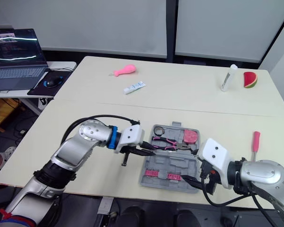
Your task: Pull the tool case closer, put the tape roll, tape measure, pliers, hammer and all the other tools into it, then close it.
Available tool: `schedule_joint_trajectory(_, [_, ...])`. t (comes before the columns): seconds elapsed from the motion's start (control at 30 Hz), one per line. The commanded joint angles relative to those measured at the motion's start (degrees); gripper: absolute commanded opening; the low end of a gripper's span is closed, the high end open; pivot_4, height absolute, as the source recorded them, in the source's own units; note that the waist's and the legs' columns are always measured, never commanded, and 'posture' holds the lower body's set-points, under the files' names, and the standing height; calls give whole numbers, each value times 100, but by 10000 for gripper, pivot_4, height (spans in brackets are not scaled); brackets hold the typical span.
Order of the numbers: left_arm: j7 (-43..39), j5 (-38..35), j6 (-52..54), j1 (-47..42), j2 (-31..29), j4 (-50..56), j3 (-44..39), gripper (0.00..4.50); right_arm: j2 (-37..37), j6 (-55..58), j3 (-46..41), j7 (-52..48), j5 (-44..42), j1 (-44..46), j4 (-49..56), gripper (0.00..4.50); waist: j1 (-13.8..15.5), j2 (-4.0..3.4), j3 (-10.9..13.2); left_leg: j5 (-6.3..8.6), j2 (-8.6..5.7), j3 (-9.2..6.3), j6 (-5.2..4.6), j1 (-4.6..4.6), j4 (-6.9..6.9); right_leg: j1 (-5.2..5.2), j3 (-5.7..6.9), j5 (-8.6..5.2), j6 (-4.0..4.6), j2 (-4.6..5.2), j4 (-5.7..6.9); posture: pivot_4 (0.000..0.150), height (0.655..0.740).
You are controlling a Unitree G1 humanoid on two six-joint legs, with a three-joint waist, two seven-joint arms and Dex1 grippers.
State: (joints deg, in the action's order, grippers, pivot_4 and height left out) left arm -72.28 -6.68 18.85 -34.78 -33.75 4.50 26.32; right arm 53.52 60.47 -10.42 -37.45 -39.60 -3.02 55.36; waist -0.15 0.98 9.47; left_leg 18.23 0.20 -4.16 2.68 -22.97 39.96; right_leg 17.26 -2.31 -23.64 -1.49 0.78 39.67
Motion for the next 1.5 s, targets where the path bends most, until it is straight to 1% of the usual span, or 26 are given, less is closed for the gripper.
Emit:
schedule_joint_trajectory(0.03, [147,459,-133,-119,122,-35,355,1959,49,-70,-178,124,22,-142,231,45000,-2,0,0,0,0,0,0,0,0,0,0,0,0,-2,0,1500,7400])
schedule_joint_trajectory(0.2, [515,1078,-647,-330,610,-630,732,1959,73,-124,-164,242,123,-414,269,45000,17,2,1,0,-3,-1,0,-2,2,0,-1,0,0,-20,0,1500,7400])
schedule_joint_trajectory(0.3, [617,1325,-986,-380,756,-967,817,1959,81,-150,-127,276,135,-430,263,45000,20,2,1,-1,-6,0,0,-3,3,-1,-2,0,0,-19,-2,1500,7400])
schedule_joint_trajectory(0.53, [696,1626,-1492,-475,1002,-1514,855,1959,108,-170,-98,301,151,-435,249,45000,15,2,1,-2,-4,-2,1,-3,2,0,-1,0,0,-20,3,1500,7400])
schedule_joint_trajectory(0.9, [750,1883,-1652,-468,1230,-1835,824,1959,115,-120,-125,352,113,-421,268,45000,13,2,1,-2,-5,-2,1,-2,3,0,-1,0,0,-20,6,1500,7400])
schedule_joint_trajectory(1.07, [822,1919,-1549,-478,1329,-1891,760,1959,112,-103,-139,395,82,-424,276,45000,15,2,1,-2,-6,-1,1,-3,3,0,-1,0,0,-20,7,1500,7400])
schedule_joint_trajectory(1.13, [823,1883,-1453,-481,1378,-1864,725,9103,106,-98,-142,409,70,-423,280,45000,16,2,1,-2,-6,-2,1,-3,3,0,-1,0,0,-20,8,1500,7400])
schedule_joint_trajectory(1.2, [773,1844,-1320,-482,1394,-1798,695,14358,100,-94,-148,417,60,-423,282,45000,14,2,1,-2,-6,-1,1,-3,3,0,-1,0,0,-20,8,1500,7400])
schedule_joint_trajectory(1.5, [785,1602,-749,-653,1390,-1265,302,42896,63,-74,-217,474,-27,-425,289,45000,15,3,1,-2,-6,-1,1,-3,4,0,-1,0,-1,-20,13,1500,7400])
